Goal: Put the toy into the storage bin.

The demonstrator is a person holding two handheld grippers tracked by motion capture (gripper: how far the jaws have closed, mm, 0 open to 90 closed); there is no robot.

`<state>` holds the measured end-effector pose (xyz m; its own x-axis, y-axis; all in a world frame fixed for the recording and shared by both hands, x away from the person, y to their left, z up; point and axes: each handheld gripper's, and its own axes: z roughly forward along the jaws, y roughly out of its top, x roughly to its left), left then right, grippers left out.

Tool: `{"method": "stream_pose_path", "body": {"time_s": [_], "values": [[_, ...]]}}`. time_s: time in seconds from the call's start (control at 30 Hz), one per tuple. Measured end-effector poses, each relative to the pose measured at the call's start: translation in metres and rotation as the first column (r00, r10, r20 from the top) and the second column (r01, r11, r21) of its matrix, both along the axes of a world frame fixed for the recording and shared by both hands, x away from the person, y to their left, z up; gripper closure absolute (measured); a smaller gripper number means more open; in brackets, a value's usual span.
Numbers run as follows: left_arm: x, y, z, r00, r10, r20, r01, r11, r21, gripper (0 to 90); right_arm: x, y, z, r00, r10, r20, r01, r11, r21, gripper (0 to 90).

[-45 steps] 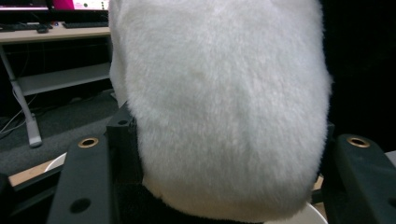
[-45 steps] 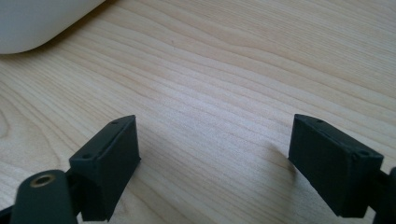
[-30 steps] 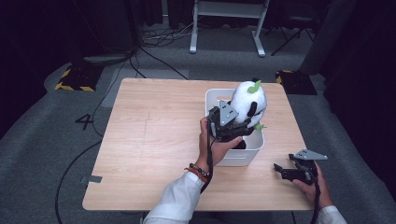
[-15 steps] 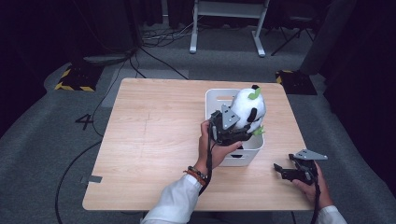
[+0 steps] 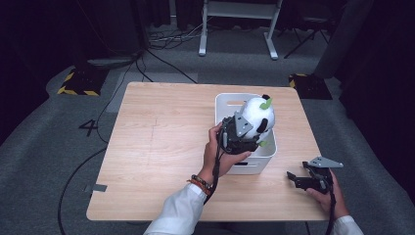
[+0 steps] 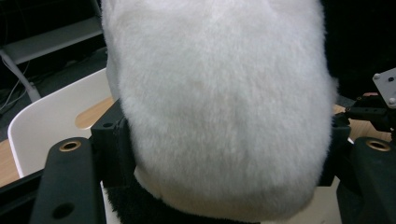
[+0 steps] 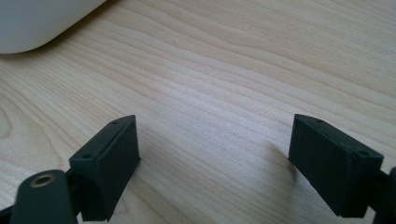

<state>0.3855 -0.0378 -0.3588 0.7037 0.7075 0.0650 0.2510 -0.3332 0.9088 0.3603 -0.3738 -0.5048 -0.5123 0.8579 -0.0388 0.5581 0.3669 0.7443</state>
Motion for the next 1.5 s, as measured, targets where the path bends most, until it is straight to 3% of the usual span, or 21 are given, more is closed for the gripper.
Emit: {"method": "stream_pose_path", "body": {"time_s": [0.4,1.0,1.3,1.5], "values": [[0.004,0.005,-0.006,0.9986,0.003,-0.053,-0.001,0.9995,0.031,20.2,0.000,0.000,0.000,1.0000,0.000,0.000,0.000,1.000,0.000,16.2],[0.002,0.016,-0.015,0.9941,-0.018,-0.107,0.027,0.9964,0.080,16.1,0.000,0.000,0.000,1.0000,-0.001,0.001,0.001,1.000,-0.002,16.0],[-0.002,0.024,-0.012,0.9952,-0.023,-0.096,0.031,0.9955,0.089,16.1,0.000,0.000,0.000,1.0000,-0.001,0.001,0.001,1.000,-0.002,16.0],[-0.007,0.030,-0.007,0.9966,-0.036,-0.074,0.041,0.9972,0.064,17.4,0.000,0.000,0.000,1.0000,-0.001,0.001,0.001,1.000,-0.003,16.0]]}}
